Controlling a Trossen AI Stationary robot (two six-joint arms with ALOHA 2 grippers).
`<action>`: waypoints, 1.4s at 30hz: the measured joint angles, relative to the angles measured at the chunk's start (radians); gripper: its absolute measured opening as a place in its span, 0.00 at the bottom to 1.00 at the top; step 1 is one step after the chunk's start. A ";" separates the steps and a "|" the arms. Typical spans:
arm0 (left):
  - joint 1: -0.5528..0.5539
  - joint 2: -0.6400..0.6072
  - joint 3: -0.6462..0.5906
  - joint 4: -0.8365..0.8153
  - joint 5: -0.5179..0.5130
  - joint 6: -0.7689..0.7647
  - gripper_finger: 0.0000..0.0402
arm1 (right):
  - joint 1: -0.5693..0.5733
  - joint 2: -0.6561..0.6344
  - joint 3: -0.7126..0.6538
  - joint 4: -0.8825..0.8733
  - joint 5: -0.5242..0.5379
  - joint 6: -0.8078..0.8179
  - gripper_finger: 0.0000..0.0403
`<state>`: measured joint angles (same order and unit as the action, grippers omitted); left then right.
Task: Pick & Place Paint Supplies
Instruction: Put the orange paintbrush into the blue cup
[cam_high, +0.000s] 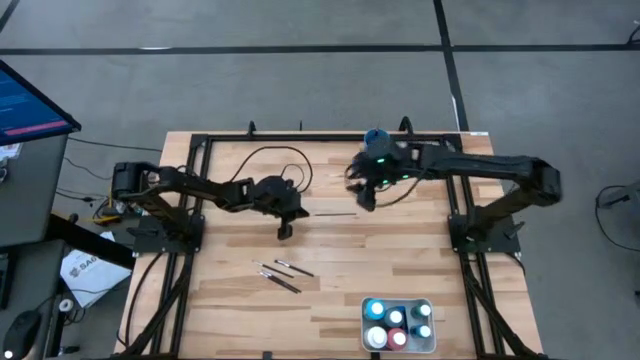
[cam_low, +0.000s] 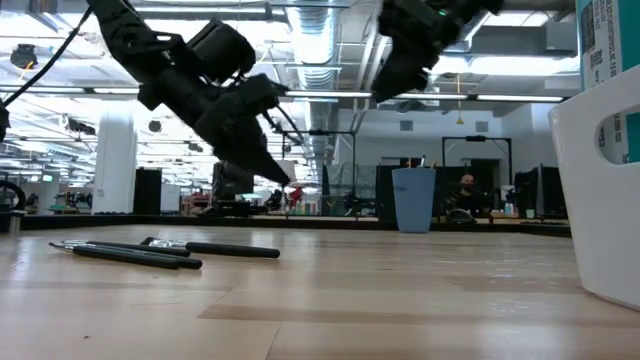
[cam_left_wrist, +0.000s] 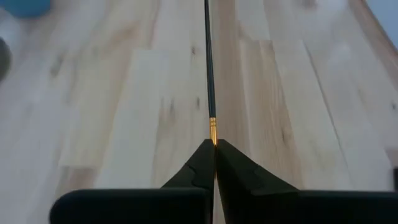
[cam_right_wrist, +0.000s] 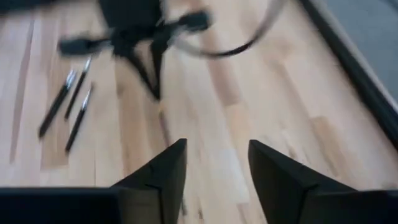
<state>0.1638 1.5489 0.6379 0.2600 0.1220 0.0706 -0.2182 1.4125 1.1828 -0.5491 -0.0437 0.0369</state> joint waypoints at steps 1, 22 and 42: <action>0.000 -0.004 0.005 0.003 -0.002 0.000 0.00 | 0.016 0.038 0.042 -0.028 0.000 -0.025 0.44; -0.002 -0.003 0.017 0.013 -0.018 0.000 0.00 | 0.134 0.600 0.522 -0.343 0.000 -0.280 0.46; -0.034 -0.004 0.017 0.057 -0.026 0.037 0.00 | 0.126 0.625 0.522 -0.300 -0.008 -0.280 0.41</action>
<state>0.1294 1.5448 0.6548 0.3171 0.0956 0.1073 -0.0921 2.0373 1.7046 -0.8494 -0.0517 -0.2427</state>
